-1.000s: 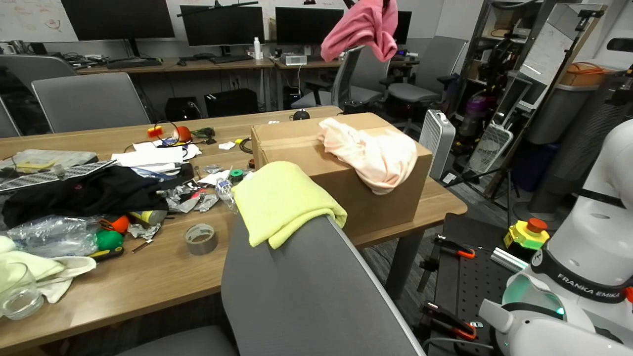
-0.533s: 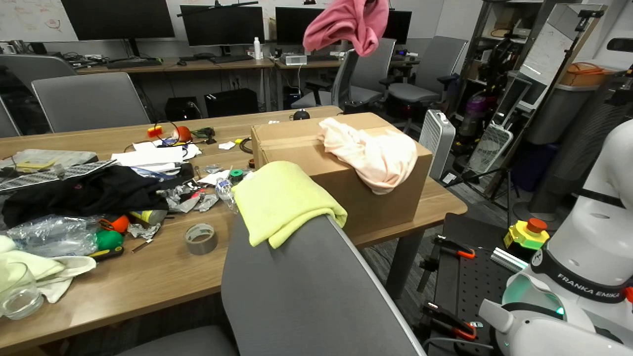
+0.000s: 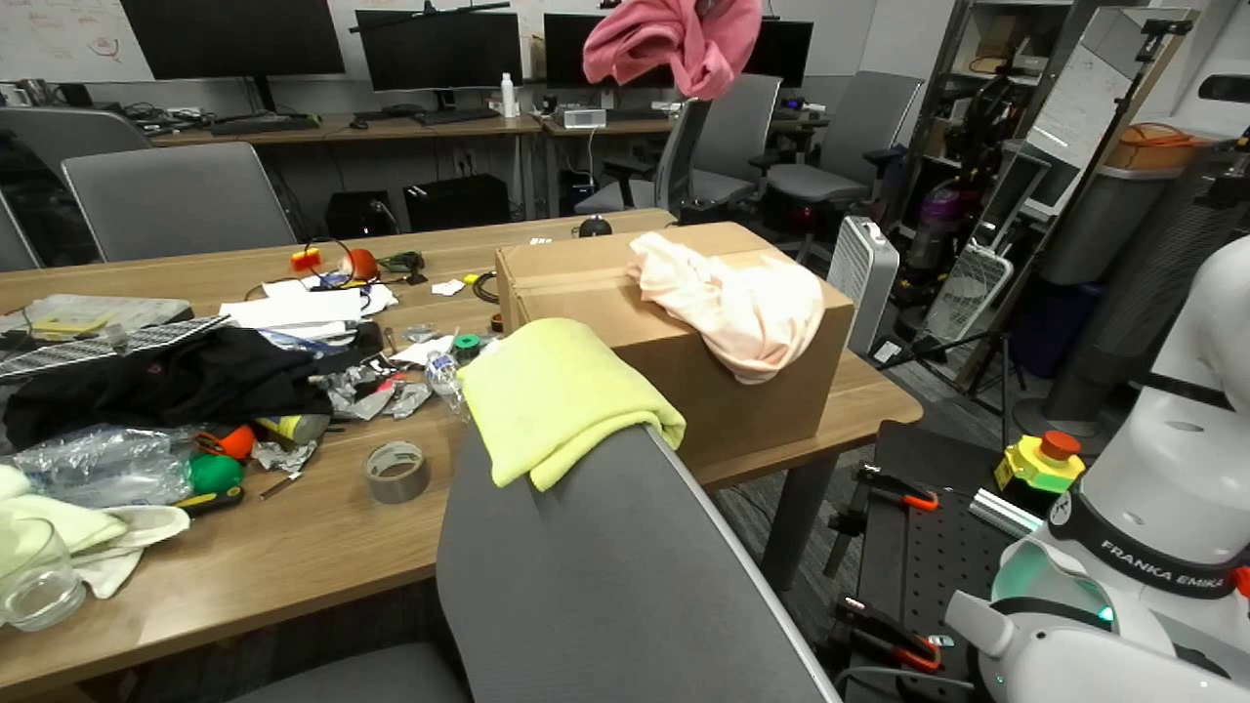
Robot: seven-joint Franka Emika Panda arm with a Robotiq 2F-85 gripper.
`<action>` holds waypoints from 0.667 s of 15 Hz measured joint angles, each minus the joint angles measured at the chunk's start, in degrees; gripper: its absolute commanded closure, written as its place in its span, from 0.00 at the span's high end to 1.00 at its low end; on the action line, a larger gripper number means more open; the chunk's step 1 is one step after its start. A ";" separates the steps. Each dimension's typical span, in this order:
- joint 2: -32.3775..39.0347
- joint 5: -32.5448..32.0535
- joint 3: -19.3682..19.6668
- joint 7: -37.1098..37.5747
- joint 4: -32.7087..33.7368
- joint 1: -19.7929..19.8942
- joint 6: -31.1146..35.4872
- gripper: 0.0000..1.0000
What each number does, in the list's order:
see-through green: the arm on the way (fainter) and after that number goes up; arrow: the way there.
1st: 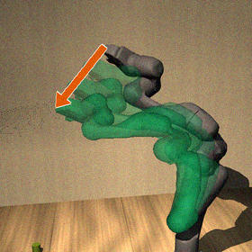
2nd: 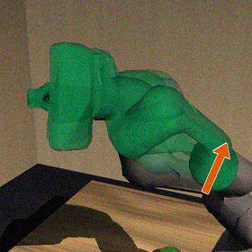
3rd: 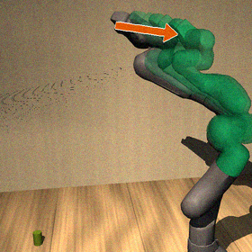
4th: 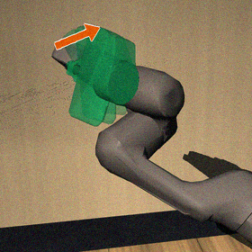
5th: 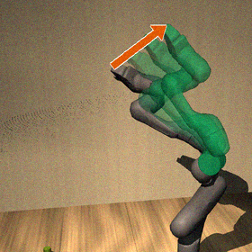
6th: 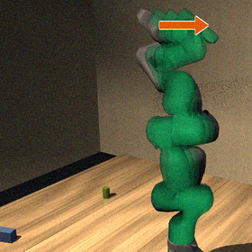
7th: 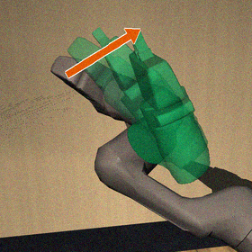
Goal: Pick up the clothes from the headrest of the chair and put it on the box
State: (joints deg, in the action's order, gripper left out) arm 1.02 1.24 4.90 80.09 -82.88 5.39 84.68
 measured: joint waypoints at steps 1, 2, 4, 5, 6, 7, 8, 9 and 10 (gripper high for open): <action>0.00 0.00 0.01 0.23 0.02 0.00 0.01 0.60; 0.00 -0.02 0.01 0.31 0.02 0.00 0.06 0.69; 0.00 -0.03 0.00 0.32 0.01 -0.03 0.08 0.84; -0.10 -0.08 0.02 0.31 -0.28 0.02 0.19 0.91; -0.24 -0.14 0.04 0.29 -0.77 0.09 0.34 0.97; -0.40 -0.18 0.04 0.22 -1.32 0.13 0.45 1.00; -0.55 -0.24 0.03 0.07 -1.89 0.12 0.47 1.00; -0.68 -0.24 -0.06 -0.43 -2.47 0.02 0.48 1.00; -0.69 -0.24 -0.48 -1.15 -2.82 -0.35 0.15 1.00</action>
State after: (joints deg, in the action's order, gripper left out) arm 0.33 1.01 4.42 78.94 -85.70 5.04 84.83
